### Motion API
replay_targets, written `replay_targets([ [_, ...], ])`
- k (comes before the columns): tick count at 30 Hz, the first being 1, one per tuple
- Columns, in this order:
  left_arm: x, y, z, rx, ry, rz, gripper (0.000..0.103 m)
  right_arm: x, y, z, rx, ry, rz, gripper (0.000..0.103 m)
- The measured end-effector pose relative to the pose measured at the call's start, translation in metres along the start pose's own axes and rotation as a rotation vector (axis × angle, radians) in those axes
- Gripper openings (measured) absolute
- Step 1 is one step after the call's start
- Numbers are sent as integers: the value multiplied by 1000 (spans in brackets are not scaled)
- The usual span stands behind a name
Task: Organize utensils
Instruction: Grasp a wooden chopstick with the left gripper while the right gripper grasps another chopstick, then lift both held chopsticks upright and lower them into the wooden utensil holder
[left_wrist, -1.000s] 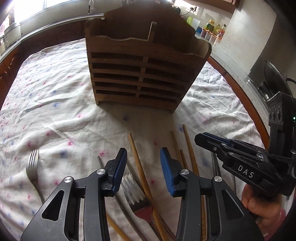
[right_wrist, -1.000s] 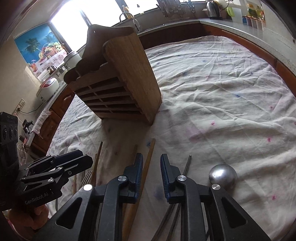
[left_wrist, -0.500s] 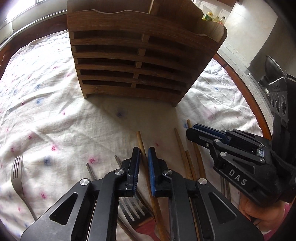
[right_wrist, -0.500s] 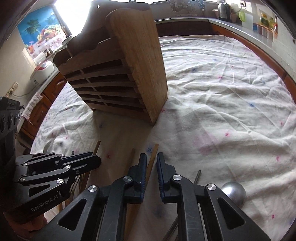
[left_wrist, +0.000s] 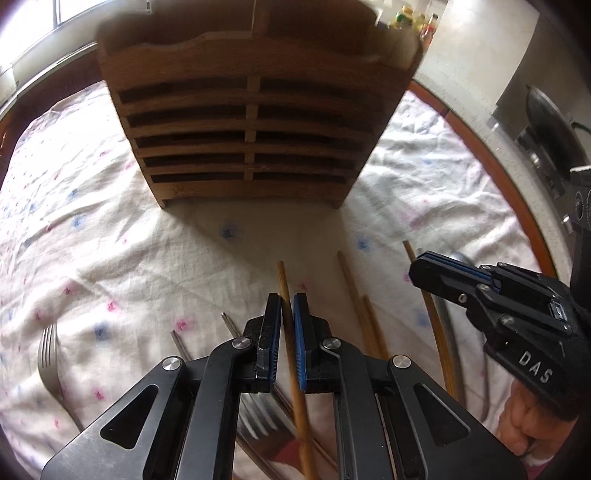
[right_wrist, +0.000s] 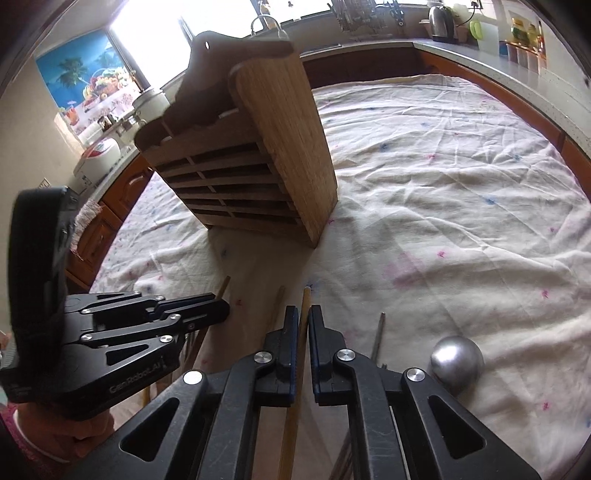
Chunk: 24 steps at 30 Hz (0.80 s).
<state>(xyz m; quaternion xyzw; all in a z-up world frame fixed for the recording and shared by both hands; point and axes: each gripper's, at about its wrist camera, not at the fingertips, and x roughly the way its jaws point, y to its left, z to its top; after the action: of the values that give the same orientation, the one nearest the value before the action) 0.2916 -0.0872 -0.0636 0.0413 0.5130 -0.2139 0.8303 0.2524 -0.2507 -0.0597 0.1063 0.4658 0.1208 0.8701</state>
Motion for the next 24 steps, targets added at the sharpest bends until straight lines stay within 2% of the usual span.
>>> replay_targets([
  [12,-125,7,-23,-50,-256,-67,5,-87,15,1,1,-177,49,5],
  [24,-204,15,-38,-74,-428,-75,5,-147,45,13,-44,-329,76,5],
])
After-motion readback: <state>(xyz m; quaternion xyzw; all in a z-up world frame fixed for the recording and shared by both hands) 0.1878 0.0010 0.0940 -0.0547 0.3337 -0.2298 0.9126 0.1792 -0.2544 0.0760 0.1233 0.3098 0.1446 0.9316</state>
